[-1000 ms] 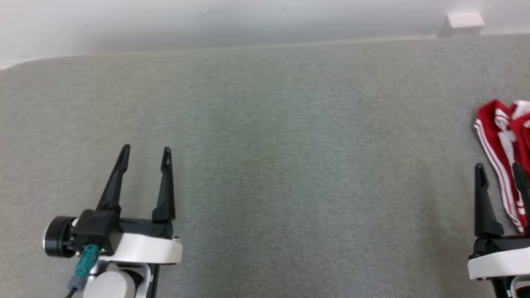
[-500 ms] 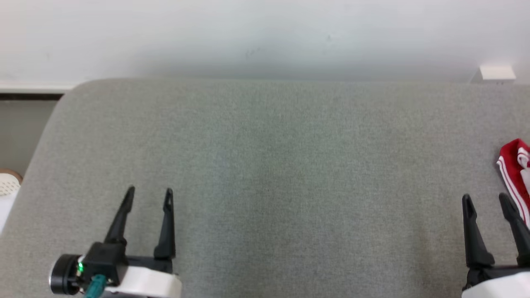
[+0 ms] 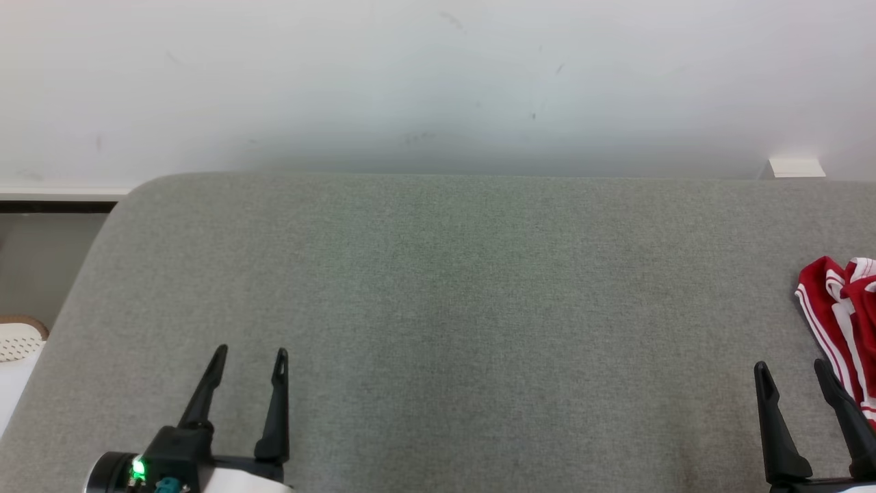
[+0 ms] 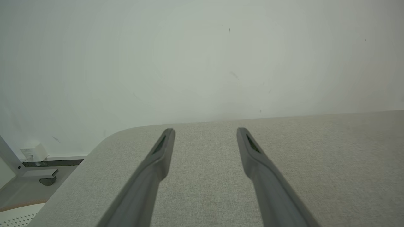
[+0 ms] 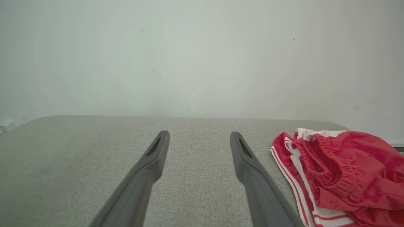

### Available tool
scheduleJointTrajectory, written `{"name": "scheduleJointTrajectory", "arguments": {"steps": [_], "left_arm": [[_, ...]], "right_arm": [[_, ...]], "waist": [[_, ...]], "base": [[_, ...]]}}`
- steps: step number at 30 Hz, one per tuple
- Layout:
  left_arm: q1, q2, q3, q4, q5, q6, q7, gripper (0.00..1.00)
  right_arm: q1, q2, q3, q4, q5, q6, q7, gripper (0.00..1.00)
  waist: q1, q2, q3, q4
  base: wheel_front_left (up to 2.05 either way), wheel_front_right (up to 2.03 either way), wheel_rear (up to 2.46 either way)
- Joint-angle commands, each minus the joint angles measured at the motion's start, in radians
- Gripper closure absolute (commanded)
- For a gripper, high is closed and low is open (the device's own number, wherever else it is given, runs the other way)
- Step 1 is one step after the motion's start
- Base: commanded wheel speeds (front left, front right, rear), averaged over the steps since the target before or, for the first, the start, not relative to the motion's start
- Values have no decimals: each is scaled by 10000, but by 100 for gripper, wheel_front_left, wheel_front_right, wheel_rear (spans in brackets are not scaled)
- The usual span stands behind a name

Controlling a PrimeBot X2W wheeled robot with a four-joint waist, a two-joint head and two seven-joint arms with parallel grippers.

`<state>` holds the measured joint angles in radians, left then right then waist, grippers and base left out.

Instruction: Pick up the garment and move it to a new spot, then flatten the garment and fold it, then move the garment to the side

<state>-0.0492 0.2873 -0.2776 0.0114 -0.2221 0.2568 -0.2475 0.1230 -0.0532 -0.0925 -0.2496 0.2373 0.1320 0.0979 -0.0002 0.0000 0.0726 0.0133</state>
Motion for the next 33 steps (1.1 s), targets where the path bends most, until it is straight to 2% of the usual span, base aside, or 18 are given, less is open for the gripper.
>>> {"name": "scheduleJointTrajectory", "arguments": {"steps": [1,25,26,29,33], "left_arm": [[165,77,-4,15,-197,25,27,0],[-78,136,-27,194,-338,33,-27,0],[-4,70,-29,166,-299,32,1,100],[103,-41,-90,301,-385,13,13,100],[125,-134,84,294,-1224,-160,156,100]], "right_arm": [[164,23,23,-86,-47,-32,64,0],[266,29,-4,-233,126,-32,177,0],[178,8,24,-163,94,0,152,100],[191,33,83,63,180,0,128,100],[88,-10,131,285,1025,-1,69,100]], "waist": [[2,0,-33,-9],[2,0,-23,-43],[2,0,-24,-47],[2,0,-17,-49],[2,0,-39,-52]], "base": [[0,0,0],[0,0,0],[0,0,0],[0,0,0],[0,0,0]]}}
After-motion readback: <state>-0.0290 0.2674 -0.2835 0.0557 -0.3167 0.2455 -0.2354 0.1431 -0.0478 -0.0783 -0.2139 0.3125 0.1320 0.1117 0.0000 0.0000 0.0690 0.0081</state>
